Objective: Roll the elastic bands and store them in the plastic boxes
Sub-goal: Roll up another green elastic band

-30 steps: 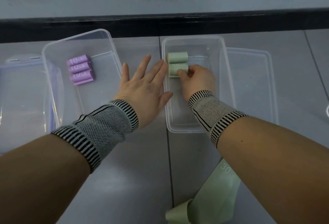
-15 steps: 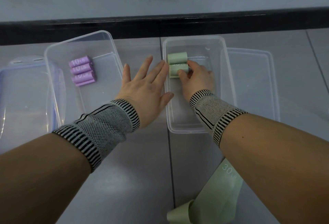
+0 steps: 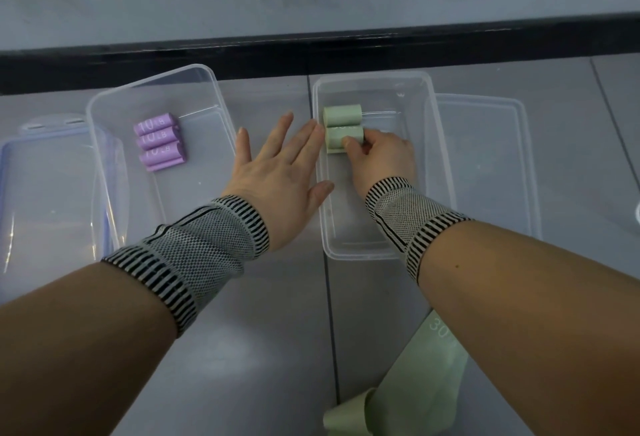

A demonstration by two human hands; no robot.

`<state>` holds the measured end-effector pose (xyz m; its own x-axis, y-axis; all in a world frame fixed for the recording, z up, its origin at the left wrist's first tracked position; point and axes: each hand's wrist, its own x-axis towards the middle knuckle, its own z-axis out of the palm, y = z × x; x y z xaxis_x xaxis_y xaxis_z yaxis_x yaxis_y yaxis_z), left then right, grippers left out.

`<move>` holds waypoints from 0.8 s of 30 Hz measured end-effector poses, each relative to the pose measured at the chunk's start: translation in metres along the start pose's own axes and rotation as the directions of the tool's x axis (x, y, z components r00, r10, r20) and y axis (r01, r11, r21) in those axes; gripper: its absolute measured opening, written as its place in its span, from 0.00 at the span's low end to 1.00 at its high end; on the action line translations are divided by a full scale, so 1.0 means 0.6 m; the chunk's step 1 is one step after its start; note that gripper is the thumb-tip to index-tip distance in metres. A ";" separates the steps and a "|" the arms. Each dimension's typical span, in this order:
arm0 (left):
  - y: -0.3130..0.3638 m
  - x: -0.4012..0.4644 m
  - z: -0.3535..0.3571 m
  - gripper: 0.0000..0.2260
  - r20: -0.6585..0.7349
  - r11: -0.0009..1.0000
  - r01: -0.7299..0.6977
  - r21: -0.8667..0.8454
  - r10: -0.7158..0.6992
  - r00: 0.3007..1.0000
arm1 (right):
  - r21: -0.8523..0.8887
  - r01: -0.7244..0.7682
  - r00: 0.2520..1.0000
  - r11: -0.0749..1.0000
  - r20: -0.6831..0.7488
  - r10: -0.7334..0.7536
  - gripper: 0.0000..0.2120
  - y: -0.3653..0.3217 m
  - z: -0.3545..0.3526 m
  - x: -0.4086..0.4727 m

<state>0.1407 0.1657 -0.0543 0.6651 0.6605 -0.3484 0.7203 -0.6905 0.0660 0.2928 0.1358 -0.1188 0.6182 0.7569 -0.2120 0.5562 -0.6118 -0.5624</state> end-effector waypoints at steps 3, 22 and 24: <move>0.001 0.000 0.000 0.31 0.002 1.000 0.001 0.010 -0.001 1.000 | -0.014 -0.018 1.000 1.000 0.001 0.018 0.18 -0.001 -0.001 -0.001; 0.033 -0.090 -0.011 0.31 -0.054 0.993 -0.017 -0.115 0.011 0.999 | 0.107 0.127 0.991 0.986 0.018 -0.130 0.23 -0.011 -0.083 -0.109; 0.047 -0.124 -0.006 0.31 -0.063 0.989 -0.034 -0.143 0.025 0.998 | 0.129 0.166 0.986 0.978 -0.003 -0.167 0.22 -0.006 -0.105 -0.152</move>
<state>0.1125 0.0983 -0.0231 0.6943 0.6601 -0.2868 0.7179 -0.6634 0.2113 0.2693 0.0546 -0.0469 0.5184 0.8476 -0.1130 0.5748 -0.4432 -0.6879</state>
